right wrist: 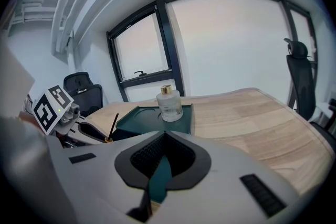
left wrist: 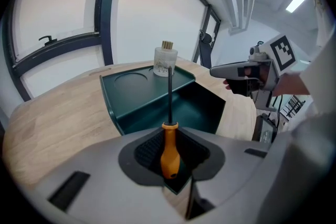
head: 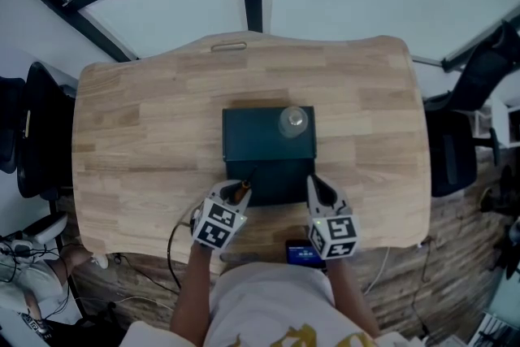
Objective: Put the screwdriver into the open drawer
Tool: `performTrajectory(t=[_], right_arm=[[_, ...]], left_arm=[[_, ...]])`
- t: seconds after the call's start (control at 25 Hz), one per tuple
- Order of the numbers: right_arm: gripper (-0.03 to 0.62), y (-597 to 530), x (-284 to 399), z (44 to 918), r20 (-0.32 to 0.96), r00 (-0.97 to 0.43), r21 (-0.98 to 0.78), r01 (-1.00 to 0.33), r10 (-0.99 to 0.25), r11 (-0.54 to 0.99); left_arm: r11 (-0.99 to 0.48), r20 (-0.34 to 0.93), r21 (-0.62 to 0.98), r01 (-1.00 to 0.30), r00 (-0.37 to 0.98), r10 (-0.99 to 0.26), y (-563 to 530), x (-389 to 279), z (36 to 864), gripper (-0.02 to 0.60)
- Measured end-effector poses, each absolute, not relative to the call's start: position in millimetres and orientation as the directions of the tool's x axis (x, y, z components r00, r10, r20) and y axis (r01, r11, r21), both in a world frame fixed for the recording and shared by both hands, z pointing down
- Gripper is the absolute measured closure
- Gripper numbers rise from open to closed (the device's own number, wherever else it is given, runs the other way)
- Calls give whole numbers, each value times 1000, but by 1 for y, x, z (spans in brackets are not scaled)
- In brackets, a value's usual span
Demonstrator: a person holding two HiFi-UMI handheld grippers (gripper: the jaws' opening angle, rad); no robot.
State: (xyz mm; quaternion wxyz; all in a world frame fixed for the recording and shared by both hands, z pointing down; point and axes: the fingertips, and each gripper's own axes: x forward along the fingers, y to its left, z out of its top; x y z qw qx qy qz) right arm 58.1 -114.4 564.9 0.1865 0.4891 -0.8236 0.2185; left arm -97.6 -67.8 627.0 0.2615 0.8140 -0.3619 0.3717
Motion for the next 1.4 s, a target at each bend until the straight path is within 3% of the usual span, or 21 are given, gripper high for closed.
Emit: performTrajectory(t=[0.92,1.4], right_arm=[[597,-112,59,584,543,-449,-205,-891,-710,406],[597,-112,61,586,559,-447,-204,-890,-698,407]], left_arm=[[-611,873,192,-768,418,-252,-67,-95,653,509],[-687,911,197,-700,389,-135,-64,-85,659,509]])
